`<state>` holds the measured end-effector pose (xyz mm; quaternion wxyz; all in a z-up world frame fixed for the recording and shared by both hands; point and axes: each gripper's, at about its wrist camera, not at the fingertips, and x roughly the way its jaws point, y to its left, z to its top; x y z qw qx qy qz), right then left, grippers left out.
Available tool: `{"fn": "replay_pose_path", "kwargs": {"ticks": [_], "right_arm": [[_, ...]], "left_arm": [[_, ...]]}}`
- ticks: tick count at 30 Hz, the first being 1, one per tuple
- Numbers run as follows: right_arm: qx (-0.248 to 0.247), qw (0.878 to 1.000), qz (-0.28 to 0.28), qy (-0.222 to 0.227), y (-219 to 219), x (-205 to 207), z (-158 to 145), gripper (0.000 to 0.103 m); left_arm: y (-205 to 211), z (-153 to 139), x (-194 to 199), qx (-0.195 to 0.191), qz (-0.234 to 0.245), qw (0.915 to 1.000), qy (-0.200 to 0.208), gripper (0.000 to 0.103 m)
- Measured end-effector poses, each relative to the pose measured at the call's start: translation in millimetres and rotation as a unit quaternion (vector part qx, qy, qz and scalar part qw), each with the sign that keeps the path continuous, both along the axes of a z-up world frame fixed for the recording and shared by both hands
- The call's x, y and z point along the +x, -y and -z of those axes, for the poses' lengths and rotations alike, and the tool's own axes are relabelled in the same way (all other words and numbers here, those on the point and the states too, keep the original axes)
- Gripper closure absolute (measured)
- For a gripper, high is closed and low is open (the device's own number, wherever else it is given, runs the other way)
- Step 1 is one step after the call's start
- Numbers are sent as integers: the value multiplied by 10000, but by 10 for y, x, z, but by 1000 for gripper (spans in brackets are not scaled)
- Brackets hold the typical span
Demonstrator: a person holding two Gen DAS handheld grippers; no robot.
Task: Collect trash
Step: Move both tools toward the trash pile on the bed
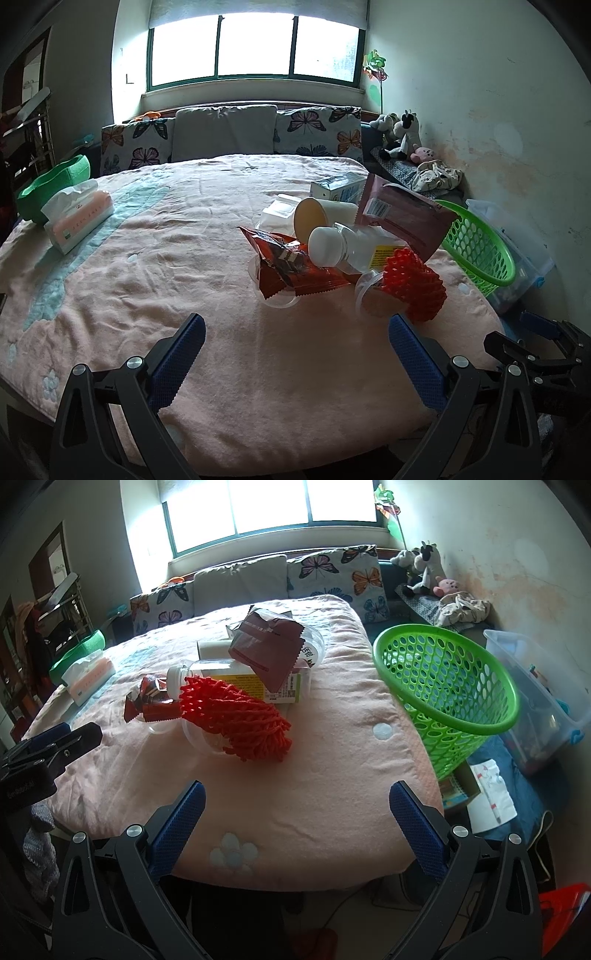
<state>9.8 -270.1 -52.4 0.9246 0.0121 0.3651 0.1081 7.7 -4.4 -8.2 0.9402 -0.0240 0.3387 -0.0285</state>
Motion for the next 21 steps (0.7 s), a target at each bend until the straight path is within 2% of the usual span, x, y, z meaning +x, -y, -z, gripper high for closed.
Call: {"fn": "replay_pose_path", "kwargs": {"ticks": [6,9,21], "right_arm": [[4,10000,17,22,11,0,-8,4],[5,10000,15,25,17,5,-9,4],[-3,10000,4,17,18,33,-44,4]], "left_arm": [[16,23,19,78,1,10000,-24,7],[8,32,13,232,27,9997,16,7],[-70,27,58,171,-40,9998,-27,7]]}}
